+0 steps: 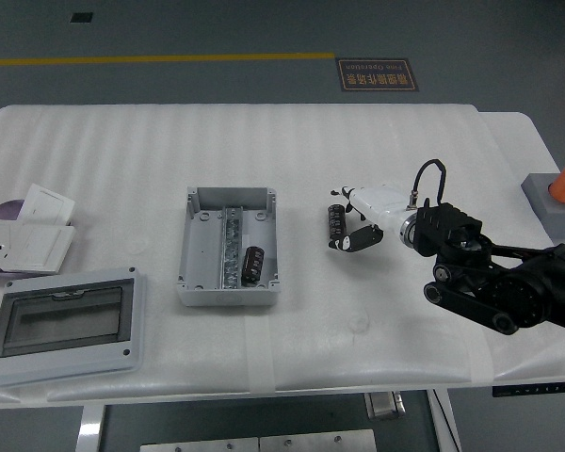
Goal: Pick up the battery,place it into the box
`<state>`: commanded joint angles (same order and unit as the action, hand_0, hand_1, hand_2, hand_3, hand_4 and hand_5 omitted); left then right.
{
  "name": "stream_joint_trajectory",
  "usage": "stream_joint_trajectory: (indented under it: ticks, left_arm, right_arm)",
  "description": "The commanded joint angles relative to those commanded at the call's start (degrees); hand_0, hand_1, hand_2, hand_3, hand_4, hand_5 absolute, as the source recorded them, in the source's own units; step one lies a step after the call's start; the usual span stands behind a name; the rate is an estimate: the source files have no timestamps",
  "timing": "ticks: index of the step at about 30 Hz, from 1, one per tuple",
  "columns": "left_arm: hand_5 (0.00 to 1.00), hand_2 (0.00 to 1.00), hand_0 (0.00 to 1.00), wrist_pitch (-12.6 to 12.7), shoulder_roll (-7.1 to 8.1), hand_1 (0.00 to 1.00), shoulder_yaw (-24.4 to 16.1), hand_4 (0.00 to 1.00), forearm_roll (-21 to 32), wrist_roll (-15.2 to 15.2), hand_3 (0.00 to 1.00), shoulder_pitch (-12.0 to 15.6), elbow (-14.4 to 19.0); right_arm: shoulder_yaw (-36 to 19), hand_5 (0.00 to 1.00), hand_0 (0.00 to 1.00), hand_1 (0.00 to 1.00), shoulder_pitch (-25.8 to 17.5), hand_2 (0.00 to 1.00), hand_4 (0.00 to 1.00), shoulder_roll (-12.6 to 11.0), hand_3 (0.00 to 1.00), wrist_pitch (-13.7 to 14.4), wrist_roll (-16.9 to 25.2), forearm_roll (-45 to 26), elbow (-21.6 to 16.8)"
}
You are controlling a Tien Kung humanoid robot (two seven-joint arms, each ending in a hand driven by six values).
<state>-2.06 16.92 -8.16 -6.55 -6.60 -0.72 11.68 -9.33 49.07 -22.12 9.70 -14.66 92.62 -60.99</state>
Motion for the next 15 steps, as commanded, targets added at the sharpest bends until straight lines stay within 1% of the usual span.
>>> stream_joint_trajectory:
  ticks: [1, 15]
  left_arm:
    - [0.403, 0.519, 0.620, 0.00, 0.01, 0.646, -0.04, 0.549, -0.05, 0.00, 0.556, -0.02, 0.01]
    - [0.406, 0.519, 0.620, -0.06, -0.10, 0.646, 0.08, 0.550, -0.29, -0.01, 0.555, -0.08, 0.09]
  right_arm:
    - [0.19, 0.351, 0.613, 0.502, 0.01, 0.658, 0.727, 0.05, 0.766, -0.09, -0.03, 0.05, 0.13]
    - [1.58, 0.357, 0.613, 0.499, 0.18, 0.655, 0.725, 0.37, 0.764, -0.18, 0.08, 0.73, 0.26]
